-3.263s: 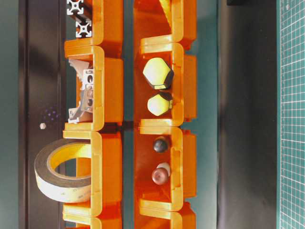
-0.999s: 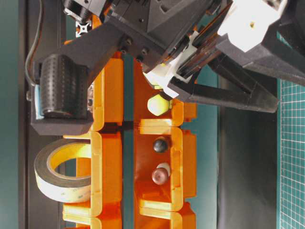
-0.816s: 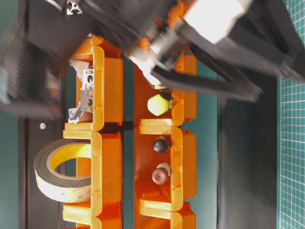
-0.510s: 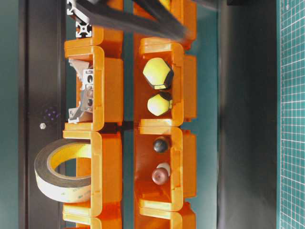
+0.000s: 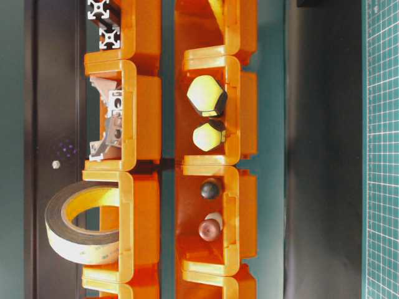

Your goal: Pick corner brachets from container rack with right arm.

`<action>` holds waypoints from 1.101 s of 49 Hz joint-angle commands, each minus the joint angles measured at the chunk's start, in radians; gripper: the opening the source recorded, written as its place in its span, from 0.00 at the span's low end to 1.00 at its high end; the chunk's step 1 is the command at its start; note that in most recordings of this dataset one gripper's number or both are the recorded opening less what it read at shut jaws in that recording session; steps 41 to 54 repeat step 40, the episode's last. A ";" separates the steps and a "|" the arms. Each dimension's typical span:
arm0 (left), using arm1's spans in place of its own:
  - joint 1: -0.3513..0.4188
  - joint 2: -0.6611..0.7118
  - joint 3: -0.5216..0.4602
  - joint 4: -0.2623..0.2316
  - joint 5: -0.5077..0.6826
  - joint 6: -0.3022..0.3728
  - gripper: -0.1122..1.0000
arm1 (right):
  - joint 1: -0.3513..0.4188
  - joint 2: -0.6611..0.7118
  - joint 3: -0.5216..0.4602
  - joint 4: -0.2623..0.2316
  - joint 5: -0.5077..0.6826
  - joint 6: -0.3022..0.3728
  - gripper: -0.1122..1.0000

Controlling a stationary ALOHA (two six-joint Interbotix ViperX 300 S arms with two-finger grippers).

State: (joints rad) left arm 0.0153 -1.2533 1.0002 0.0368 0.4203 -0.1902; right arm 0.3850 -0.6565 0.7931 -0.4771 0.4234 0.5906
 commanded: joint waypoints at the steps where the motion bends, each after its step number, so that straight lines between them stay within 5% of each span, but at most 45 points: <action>1: -0.003 0.009 -0.021 0.003 0.011 -0.005 0.10 | -0.006 -0.066 0.018 0.000 -0.011 0.003 0.78; 54: -0.018 -0.049 -0.002 0.003 0.044 -0.012 0.10 | -0.074 -0.253 0.112 -0.002 -0.069 -0.002 0.74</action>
